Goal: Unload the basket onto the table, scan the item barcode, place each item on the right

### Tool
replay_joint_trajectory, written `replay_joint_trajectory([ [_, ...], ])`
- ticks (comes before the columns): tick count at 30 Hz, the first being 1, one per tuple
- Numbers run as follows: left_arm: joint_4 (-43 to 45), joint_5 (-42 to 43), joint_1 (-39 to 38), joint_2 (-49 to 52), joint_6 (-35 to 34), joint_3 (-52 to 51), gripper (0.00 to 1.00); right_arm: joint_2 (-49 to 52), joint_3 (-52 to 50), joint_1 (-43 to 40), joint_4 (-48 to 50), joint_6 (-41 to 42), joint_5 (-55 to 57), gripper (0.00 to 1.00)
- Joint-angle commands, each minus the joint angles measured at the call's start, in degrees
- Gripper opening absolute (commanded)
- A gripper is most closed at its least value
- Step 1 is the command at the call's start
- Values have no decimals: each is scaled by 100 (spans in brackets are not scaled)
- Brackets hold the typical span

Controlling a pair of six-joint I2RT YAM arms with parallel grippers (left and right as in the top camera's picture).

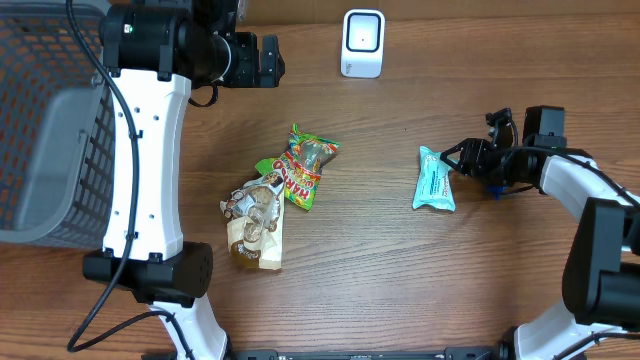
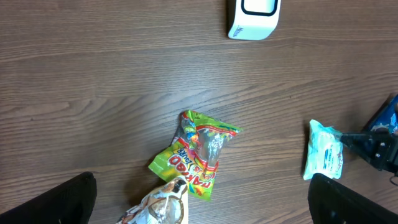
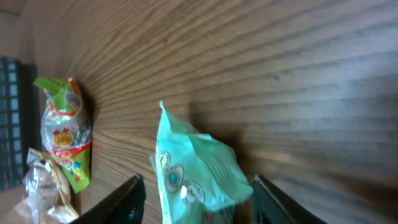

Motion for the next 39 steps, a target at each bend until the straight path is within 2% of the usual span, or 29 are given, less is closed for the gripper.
replay_joint_trajectory([
  [1, 9, -33, 11, -50, 44, 46, 100, 195, -116, 26, 160, 2, -282, 53],
  [7, 9, -33, 9, -48, 44, 46, 100, 398, -116, 136, 514, 4, -299, 49],
  [10, 9, -33, 9, -50, 44, 46, 100, 516, -116, 179, 612, 4, -345, 42],
  [12, 9, -33, 9, -50, 44, 46, 100, 570, -116, 184, 629, 4, -361, 28],
  [14, 9, -33, 9, -50, 44, 46, 100, 568, -114, 181, 597, 9, -402, 4],
  [18, 9, -33, 11, -50, 44, 46, 100, 474, -4, 184, 208, 55, -302, 4],
  [25, 9, -33, 9, -50, 44, 46, 100, -238, 750, 643, -1432, 365, 1840, 4],
  [30, 9, -33, 9, -50, 44, 46, 100, -774, 1384, 2004, -2240, 1130, 5090, 4],
  [34, 9, -33, 9, -50, 44, 46, 100, -745, 1705, 3377, -2796, 2328, 7687, 4],
  [36, 9, -33, 9, -50, 44, 46, 100, -640, 1703, 3869, -2944, 2830, 8135, 4],
  [39, 9, -33, 9, -50, 44, 46, 100, -275, 1703, 4367, -3029, 3204, 8109, 4],
])
